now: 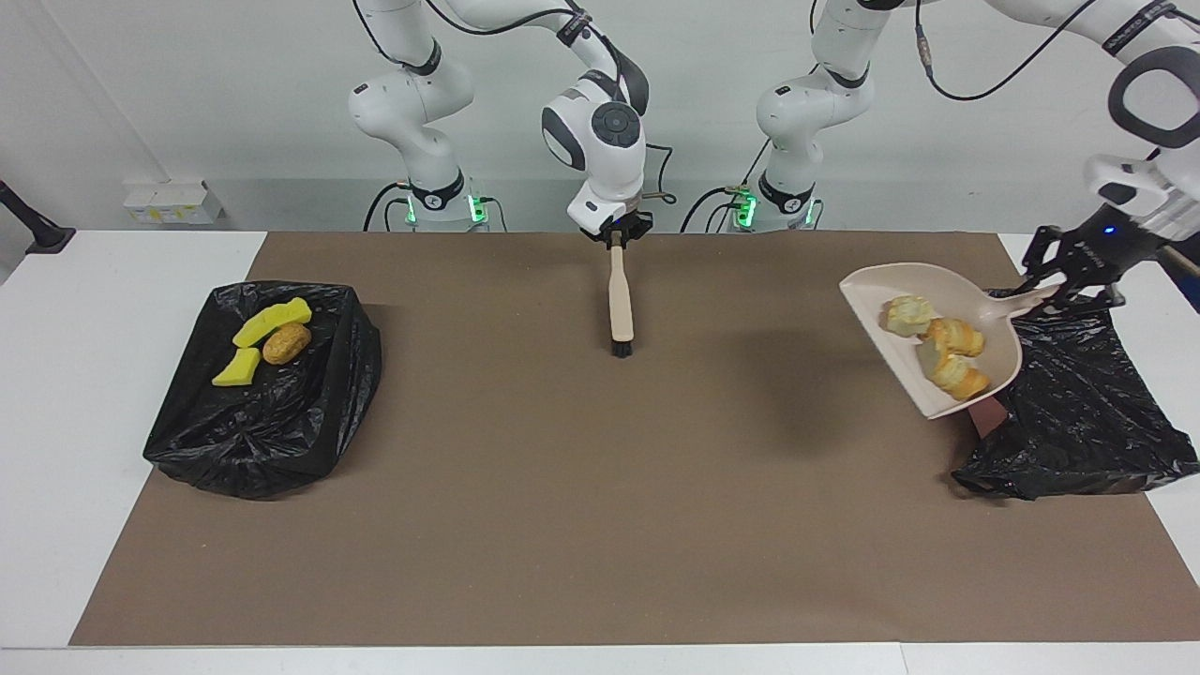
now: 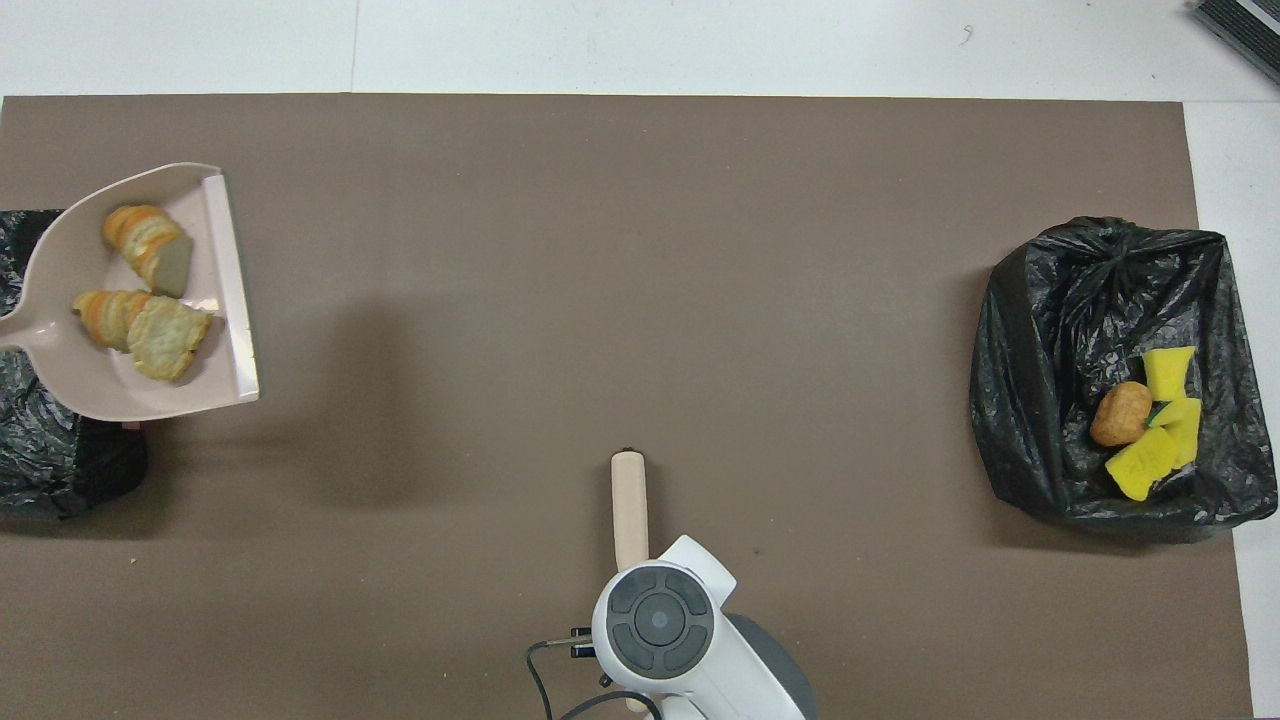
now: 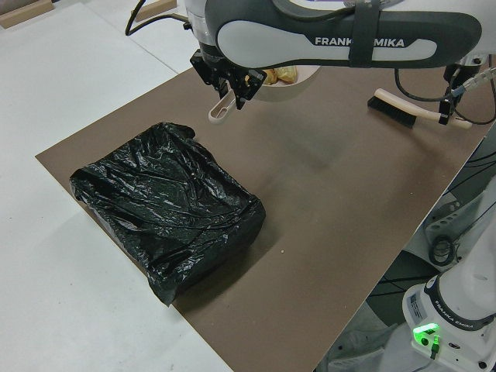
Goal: Sweep and dump trash in bin
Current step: 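Carry the loaded dustpan to the black bag with the left gripper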
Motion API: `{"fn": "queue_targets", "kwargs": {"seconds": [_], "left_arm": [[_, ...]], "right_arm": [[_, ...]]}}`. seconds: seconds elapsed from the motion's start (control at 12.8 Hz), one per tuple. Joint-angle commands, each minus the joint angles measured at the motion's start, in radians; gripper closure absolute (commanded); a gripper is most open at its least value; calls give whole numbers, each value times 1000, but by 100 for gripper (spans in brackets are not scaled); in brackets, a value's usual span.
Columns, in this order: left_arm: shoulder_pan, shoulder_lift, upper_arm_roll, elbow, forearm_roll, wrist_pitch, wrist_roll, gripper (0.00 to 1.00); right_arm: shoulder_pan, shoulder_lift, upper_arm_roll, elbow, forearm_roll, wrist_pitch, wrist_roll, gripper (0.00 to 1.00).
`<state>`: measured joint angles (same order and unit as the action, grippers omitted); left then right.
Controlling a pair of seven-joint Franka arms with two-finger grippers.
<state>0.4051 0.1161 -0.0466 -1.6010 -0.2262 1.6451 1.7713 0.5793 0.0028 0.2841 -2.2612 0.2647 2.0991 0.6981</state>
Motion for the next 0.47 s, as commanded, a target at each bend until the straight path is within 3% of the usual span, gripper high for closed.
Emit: {"fn": "queue_targets", "kwargs": {"seconds": [0.0,0.39], "left_arm": [[82,7,-10,56,30,-36,98,100],[164,10,10,96,194,30,321,100]], "right_arm": [[-1,-15,-2,-20,-8,22,9,0],[-71,-12,-5,69,-94,18,-15,0]]}}
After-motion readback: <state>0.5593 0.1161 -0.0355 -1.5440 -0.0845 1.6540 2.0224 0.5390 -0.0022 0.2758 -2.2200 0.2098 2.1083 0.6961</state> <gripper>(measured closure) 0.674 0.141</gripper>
